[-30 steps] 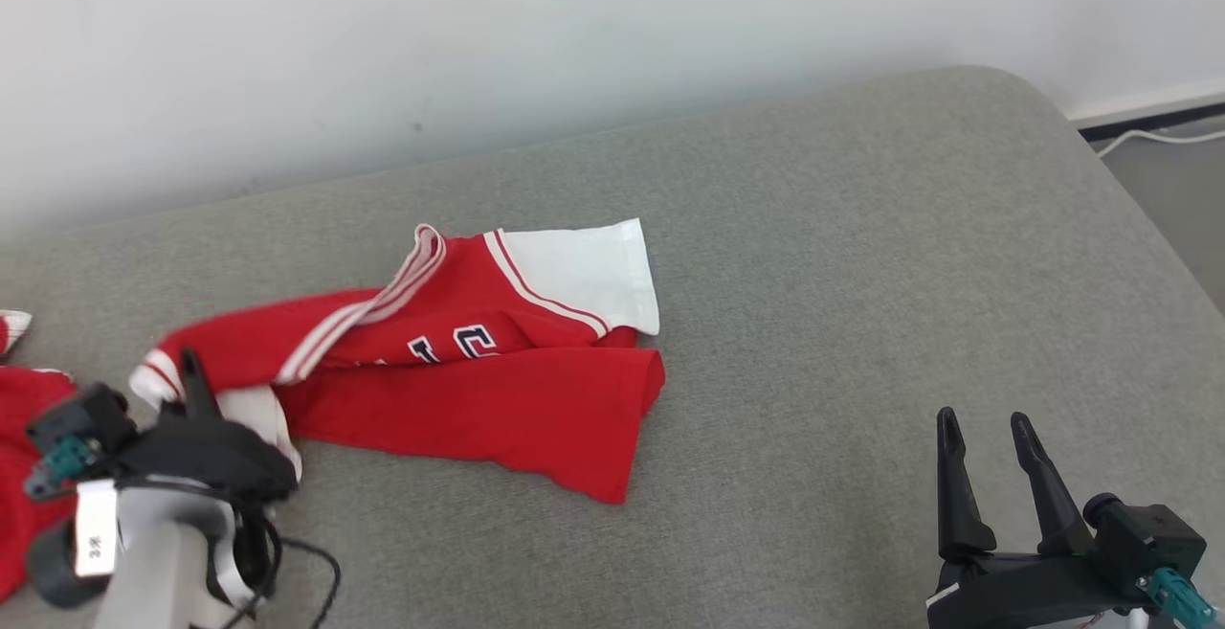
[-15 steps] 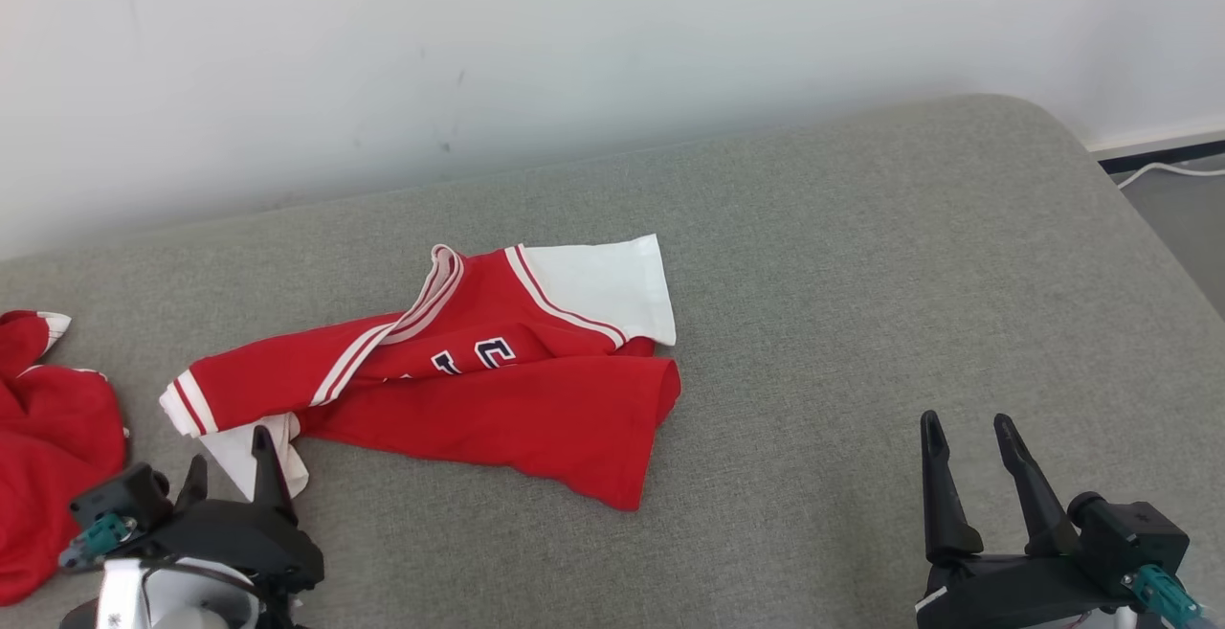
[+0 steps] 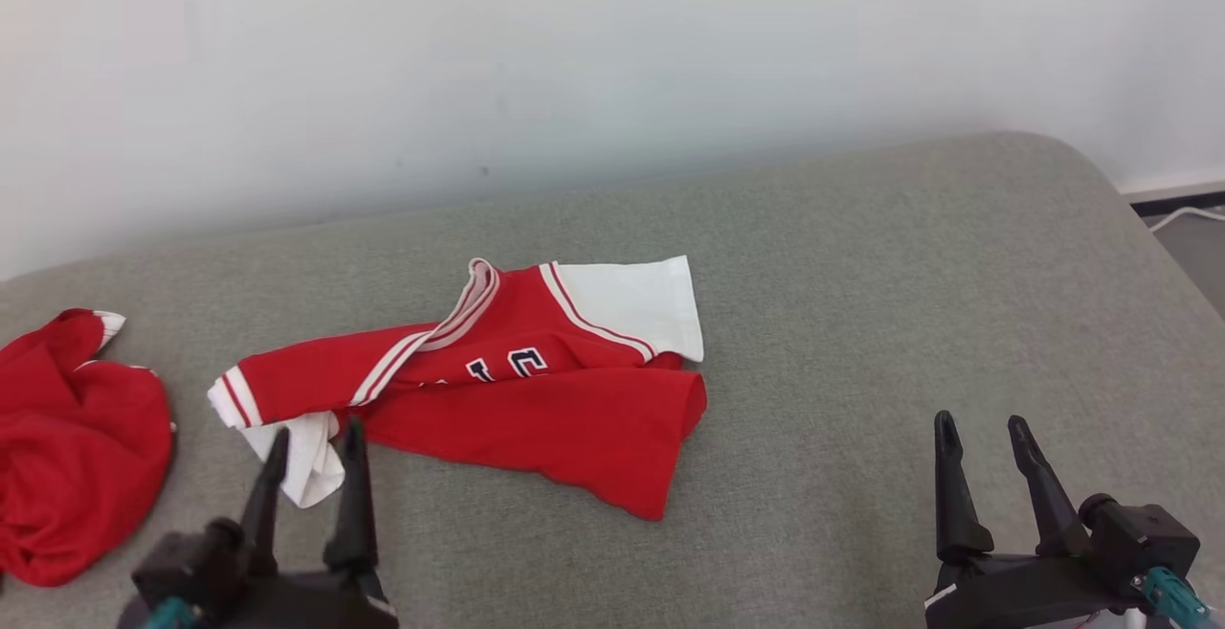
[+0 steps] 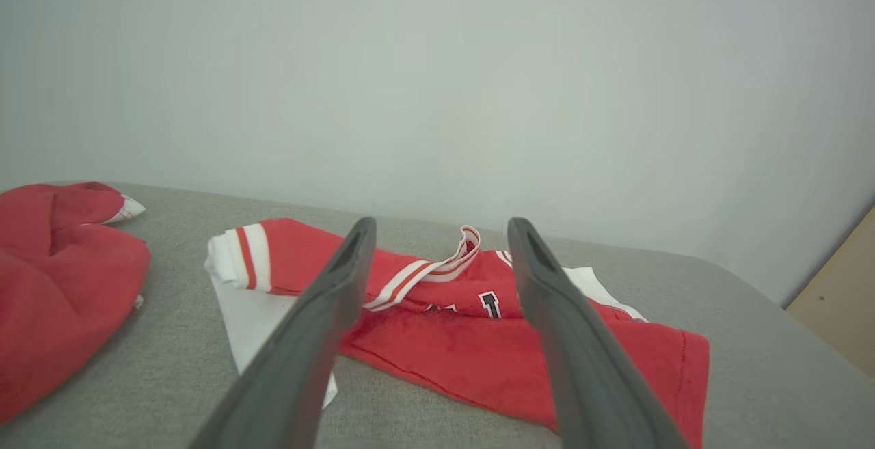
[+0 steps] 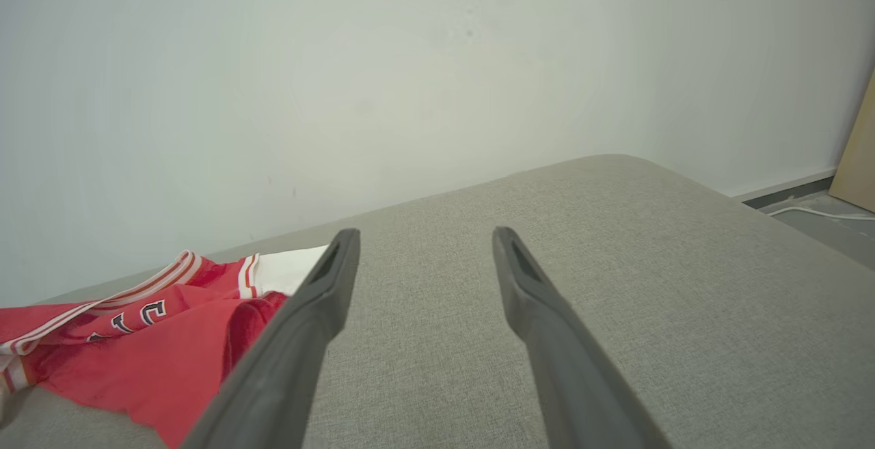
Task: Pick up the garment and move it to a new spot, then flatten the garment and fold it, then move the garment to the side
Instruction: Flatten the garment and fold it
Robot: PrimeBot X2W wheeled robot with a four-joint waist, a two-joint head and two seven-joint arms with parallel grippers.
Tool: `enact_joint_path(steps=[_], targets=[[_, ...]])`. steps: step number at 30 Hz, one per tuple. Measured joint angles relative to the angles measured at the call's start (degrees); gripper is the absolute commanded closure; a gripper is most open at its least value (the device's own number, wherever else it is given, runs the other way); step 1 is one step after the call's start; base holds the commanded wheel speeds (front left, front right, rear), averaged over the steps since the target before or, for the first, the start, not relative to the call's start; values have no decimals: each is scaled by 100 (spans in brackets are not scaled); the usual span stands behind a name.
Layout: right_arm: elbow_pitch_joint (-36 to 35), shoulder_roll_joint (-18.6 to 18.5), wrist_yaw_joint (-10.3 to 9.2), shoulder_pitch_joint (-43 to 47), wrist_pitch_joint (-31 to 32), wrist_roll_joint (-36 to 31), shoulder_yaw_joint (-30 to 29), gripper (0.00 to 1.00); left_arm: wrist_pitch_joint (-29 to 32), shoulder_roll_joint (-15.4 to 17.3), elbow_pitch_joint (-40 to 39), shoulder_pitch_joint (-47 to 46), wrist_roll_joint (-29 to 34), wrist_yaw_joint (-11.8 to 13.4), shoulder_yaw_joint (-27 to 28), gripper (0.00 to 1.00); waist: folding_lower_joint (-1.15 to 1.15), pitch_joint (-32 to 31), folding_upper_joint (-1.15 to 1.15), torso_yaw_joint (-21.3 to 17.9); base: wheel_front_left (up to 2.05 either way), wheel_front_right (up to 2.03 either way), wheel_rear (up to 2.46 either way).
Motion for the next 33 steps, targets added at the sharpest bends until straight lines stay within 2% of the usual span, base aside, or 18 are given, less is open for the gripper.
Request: enact_joint_path(steps=[7,12,22,28,33], targets=[[60,59,0,-8,-145,96,-3,0,-78,26,-409,766,285,7,-201,0,0,-107,0,219,0,0,0],[101,78,0,-4,-157,116,42,0,-94,42,-534,925,400,8,-229,0,0,-125,0,369,0,0,0],[237,80,9,-20,-190,151,112,0,-86,298,-680,1143,375,-49,-101,0,0,-101,0,690,0,0,0],[245,79,25,-28,-188,149,172,0,270,454,-521,1017,387,-245,-247,0,0,-63,0,701,0,0,0],[153,69,43,-92,-137,113,303,0,800,613,131,308,380,-301,-230,0,1,47,0,651,0,0,0]])
